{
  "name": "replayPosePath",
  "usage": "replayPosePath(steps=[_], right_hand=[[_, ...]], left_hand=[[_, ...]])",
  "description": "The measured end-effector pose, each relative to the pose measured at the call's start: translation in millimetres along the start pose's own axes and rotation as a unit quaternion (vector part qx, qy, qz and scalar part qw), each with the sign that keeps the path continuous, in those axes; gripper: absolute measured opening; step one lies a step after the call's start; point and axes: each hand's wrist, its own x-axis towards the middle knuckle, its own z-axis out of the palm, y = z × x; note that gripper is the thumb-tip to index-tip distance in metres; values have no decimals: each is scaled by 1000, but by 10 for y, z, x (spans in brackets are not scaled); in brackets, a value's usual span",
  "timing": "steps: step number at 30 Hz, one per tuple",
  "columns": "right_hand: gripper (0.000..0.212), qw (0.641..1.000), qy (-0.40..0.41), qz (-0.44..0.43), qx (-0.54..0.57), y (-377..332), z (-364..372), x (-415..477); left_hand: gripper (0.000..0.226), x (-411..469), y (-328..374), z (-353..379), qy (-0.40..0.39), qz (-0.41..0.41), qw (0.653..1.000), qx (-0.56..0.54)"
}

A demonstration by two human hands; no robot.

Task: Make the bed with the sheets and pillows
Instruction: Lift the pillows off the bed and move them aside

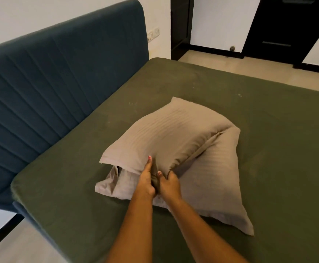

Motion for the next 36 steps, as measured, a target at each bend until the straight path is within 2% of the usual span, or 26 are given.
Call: replayPosePath(steps=[3,6,7,9,11,12,14,17,19,21,23,24,27,28,30,32,34,36], right_hand=[[23,999,-34,-18,-6,-39,-7,-271],[12,995,-93,-21,34,-191,-141,-345],[15,993,-104,-3,46,-275,-195,-366],[40,987,-112,86,81,-412,-326,-334],[73,959,-137,173,176,-503,-451,-205],[84,944,-145,183,234,-545,-507,-113],[93,916,-123,186,335,-653,-608,40],[78,890,-120,171,404,-841,-640,127],[60,899,-111,148,397,-897,-576,93],[51,914,-78,146,371,-900,-454,5],[49,921,-37,146,360,-913,-355,-102],[50,924,-25,140,354,-931,-326,-148],[52,930,-20,121,346,-1039,-288,-295],[49,933,-22,112,343,-1080,-287,-336],[43,939,-37,93,329,-1155,-297,-431],[39,945,-58,70,315,-1233,-316,-562],[30,952,-82,43,291,-1323,-320,-702],[23,961,-109,24,254,-1421,-332,-881]], left_hand=[[37,-192,51,-107,19,19,999,26],[22,-345,126,-208,40,78,994,64],[21,-387,182,-234,42,98,992,68],[29,-519,317,-252,47,137,986,83],[43,-684,431,-328,42,163,981,98],[53,-776,474,-397,25,165,981,102],[65,-1002,525,-624,-15,155,981,113],[72,-1276,536,-1112,-34,136,982,124],[67,-1407,492,-1397,-50,123,985,112],[47,-1476,398,-1594,-47,98,990,91],[26,-1498,278,-1724,-10,63,994,92],[28,-1480,212,-1770,-1,42,994,96],[58,-1457,50,-1863,11,-2,991,133],[59,-1461,19,-1868,27,0,988,151],[57,-1453,-2,-1881,92,25,979,180],[79,-1468,80,-1902,169,75,960,210],[95,-1518,260,-1907,195,148,939,242],[87,-1626,455,-1878,207,212,917,268]])
